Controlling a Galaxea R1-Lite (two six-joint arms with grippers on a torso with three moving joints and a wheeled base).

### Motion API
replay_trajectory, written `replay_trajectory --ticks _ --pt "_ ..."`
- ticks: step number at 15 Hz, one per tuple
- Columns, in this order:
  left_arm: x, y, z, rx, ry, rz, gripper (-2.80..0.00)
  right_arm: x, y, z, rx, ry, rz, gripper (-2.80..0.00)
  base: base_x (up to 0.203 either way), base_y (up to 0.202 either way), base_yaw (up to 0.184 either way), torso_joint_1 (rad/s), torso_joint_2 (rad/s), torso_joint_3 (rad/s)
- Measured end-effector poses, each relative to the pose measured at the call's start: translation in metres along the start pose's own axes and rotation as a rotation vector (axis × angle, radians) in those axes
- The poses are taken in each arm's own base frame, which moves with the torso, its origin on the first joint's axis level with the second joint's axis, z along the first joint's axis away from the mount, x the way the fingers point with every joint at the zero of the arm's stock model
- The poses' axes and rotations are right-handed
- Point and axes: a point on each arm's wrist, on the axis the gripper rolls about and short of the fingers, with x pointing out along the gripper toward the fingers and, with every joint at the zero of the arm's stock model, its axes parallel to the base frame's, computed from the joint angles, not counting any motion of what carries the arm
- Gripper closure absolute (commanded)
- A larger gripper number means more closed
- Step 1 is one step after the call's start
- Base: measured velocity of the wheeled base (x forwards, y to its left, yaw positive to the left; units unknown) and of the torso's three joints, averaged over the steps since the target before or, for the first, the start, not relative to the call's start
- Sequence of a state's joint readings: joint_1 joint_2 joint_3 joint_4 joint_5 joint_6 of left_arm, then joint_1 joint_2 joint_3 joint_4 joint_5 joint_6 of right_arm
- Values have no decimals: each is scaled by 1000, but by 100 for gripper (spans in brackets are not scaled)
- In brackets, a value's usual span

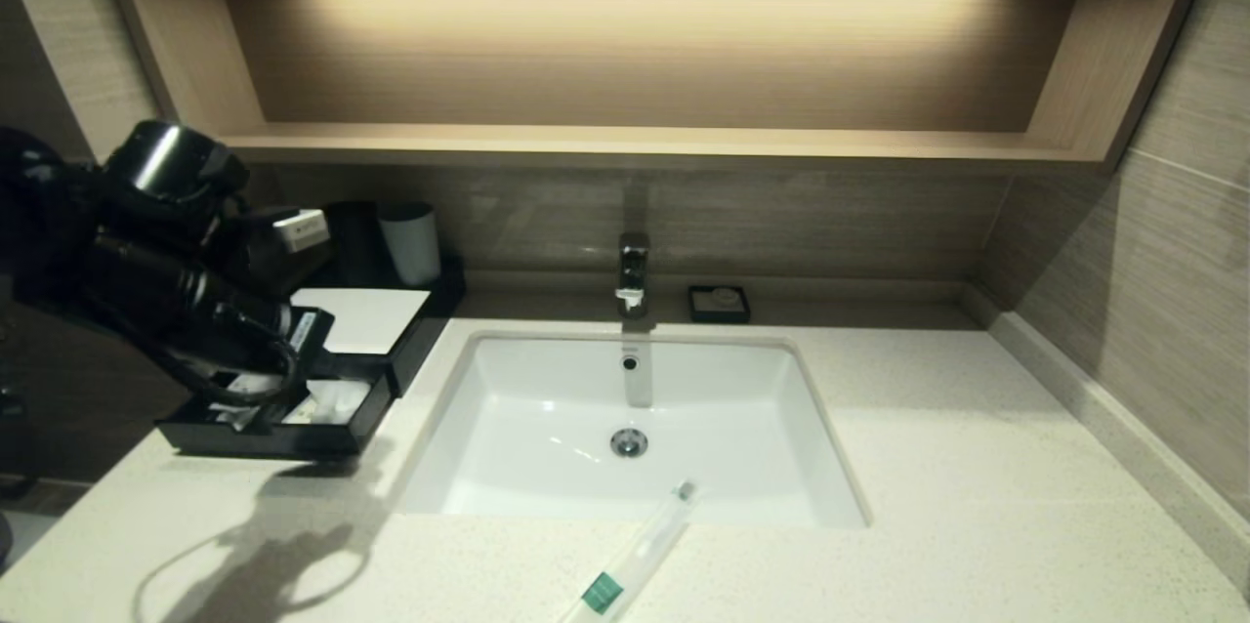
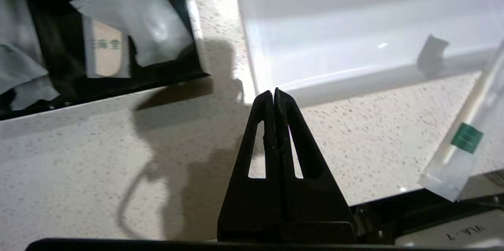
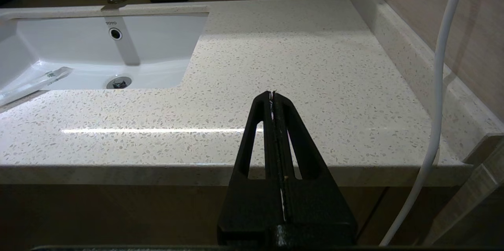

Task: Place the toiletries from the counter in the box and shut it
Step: Pick up the bathroom toiletry

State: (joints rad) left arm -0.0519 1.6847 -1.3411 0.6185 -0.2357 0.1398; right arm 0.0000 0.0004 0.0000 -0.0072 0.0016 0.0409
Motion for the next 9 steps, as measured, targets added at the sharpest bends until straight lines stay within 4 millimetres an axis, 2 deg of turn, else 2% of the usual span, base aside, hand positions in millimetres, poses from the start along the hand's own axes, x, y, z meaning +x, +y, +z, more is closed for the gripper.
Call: replay_trajectory --ticks 4,9 --pt "-1 -45 -13 123 32 -96 0 0 0 0 0 0 -1 0 0 0 0 0 0 0" --pt "8 -83 -35 288 110 -186 0 0 0 0 0 0 -1 0 0 0 0 0 0 0"
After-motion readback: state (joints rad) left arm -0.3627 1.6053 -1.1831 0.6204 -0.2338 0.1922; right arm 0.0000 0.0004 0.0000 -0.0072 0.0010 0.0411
